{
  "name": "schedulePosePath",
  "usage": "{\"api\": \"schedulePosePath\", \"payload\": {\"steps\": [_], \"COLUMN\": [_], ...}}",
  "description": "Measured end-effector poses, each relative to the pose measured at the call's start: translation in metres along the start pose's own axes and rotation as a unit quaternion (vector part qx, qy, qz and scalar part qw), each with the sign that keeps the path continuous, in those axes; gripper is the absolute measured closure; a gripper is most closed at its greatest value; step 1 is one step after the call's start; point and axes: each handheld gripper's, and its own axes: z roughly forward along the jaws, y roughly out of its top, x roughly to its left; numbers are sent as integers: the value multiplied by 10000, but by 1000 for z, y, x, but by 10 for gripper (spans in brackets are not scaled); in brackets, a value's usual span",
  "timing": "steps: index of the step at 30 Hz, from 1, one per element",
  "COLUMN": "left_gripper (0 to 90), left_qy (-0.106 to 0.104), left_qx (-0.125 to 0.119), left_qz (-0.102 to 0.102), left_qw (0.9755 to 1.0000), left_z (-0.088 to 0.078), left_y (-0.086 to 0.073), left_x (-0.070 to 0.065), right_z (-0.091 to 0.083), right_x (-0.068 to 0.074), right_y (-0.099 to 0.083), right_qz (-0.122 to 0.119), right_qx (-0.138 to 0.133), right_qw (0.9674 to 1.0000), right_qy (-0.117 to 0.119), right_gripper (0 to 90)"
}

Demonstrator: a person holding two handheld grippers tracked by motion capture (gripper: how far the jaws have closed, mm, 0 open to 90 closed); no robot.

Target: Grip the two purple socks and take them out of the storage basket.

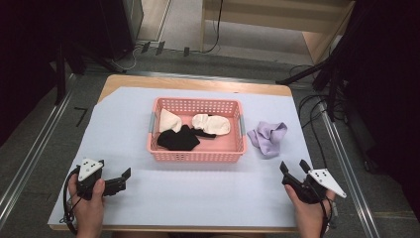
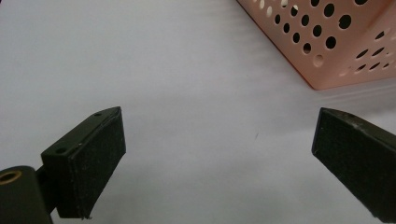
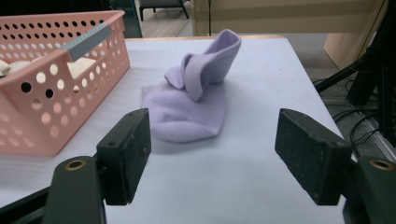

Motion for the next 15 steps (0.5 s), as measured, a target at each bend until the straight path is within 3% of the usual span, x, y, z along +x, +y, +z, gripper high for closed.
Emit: {"api": "schedulePosePath", "payload": {"steps": [15], "left_gripper": [37], "left_qy": [4], "left_qx": [-17], "left_qz": [13], "left_qw": [10000], "left_z": [0], "left_y": [0], "left_x": [0], "right_z": [-28], "right_x": [-18], "right_y": [-14], "right_qz": [18], "right_qx": [24], "right_qw": [9999], "right_qy": [-130], "right_gripper": [273]}}
